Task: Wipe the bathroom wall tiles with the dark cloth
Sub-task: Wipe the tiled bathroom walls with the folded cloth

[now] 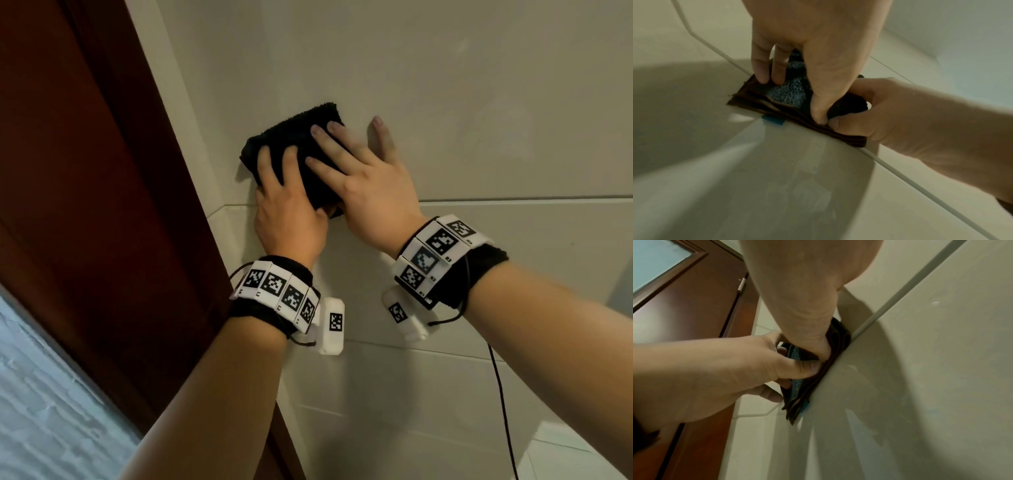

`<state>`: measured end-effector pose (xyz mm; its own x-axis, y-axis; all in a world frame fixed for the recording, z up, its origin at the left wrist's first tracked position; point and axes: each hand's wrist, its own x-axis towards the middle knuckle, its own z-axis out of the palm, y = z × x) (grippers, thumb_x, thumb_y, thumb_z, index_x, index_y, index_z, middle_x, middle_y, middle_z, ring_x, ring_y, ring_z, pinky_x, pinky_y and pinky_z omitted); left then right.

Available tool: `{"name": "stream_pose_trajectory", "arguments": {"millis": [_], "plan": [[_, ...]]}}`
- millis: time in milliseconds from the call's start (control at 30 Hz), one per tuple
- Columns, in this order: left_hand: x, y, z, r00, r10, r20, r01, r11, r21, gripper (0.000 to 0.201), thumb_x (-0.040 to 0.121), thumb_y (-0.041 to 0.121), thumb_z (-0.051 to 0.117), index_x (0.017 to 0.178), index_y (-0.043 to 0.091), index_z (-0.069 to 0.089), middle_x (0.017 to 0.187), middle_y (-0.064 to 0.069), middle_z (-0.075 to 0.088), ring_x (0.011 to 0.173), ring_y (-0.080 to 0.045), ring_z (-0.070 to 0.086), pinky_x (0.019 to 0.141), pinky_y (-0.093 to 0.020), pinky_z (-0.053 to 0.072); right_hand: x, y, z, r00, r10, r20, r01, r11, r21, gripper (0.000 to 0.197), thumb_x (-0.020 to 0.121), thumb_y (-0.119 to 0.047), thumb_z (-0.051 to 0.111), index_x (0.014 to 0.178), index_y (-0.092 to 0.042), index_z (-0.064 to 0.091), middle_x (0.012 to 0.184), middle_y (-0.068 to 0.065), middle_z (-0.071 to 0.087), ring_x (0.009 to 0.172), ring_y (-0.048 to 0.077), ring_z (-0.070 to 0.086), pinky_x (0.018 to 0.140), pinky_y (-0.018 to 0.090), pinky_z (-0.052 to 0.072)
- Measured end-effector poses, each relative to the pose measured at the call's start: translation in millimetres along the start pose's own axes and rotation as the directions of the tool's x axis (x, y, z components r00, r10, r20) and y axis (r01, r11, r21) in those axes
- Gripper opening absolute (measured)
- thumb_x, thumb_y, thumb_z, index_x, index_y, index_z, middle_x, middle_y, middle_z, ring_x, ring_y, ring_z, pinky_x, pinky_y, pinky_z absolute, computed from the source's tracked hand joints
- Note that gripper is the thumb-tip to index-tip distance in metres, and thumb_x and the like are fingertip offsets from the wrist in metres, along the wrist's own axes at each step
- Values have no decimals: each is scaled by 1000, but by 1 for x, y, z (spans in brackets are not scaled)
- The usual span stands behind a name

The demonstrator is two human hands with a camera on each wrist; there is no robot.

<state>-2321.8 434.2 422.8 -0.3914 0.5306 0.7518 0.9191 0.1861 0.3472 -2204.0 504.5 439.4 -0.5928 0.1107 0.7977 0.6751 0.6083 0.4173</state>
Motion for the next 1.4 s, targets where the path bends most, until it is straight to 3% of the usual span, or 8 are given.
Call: {"name": "stream_pose_trajectory", "arguments": {"millis": [300, 467, 633, 933, 1200, 1400], "plan": [[-32, 94, 15, 999, 53, -3, -53, 997, -51, 91, 74, 22, 80, 149, 22, 30, 160, -11, 16, 128, -36, 45, 88, -45, 52, -61, 75, -41, 999, 37, 41, -35, 999, -28, 60, 89, -25, 61, 146, -24, 44, 162, 5, 23, 150, 24, 19, 117, 62, 6], [-48, 144, 26, 996, 86, -15, -87, 994, -65, 92, 72, 27, 82, 148, 23, 30, 159, -11, 16, 126, -36, 46, 85, -46, 53, -95, 116, -61, 997, 63, 43, -61, 997, -36, 55, 92, -23, 50, 147, -24, 43, 162, 5, 22, 150, 24, 18, 116, 63, 10], [-64, 191, 36, 992, 129, -16, -130, 988, -86, 93, 71, 26, 83, 148, 22, 31, 159, -12, 15, 129, -36, 44, 87, -46, 54, -129, 156, -75, 996, 89, 29, -87, 993, -75, 56, 93, -30, 59, 147, -26, 43, 162, 5, 23, 150, 23, 19, 116, 63, 11], [-85, 262, 49, 982, 188, -6, -187, 976, -110, 93, 71, 30, 83, 147, 23, 30, 159, -14, 15, 130, -38, 42, 91, -50, 54, -179, 208, -110, 983, 169, 74, -159, 979, -123, 60, 91, -23, 57, 149, -28, 39, 163, 1, 18, 151, 20, 14, 118, 60, 9], [-92, 288, 48, 978, 206, 43, -202, 975, -95, 93, 73, 31, 81, 149, 23, 27, 160, -14, 11, 128, -39, 43, 91, -47, 53, -195, 220, -122, 973, 217, 75, -205, 969, -140, 61, 90, -24, 60, 148, -26, 40, 163, 3, 20, 150, 22, 15, 118, 59, 10], [-93, 272, 48, 957, 285, 47, -280, 956, -90, 89, 81, 32, 77, 153, 27, 25, 162, -12, 10, 126, -37, 45, 90, -49, 54, -192, 211, -123, 973, 228, 47, -216, 959, -185, 64, 84, -12, 64, 144, -23, 45, 162, 6, 22, 148, 26, 21, 117, 53, 19]]}}
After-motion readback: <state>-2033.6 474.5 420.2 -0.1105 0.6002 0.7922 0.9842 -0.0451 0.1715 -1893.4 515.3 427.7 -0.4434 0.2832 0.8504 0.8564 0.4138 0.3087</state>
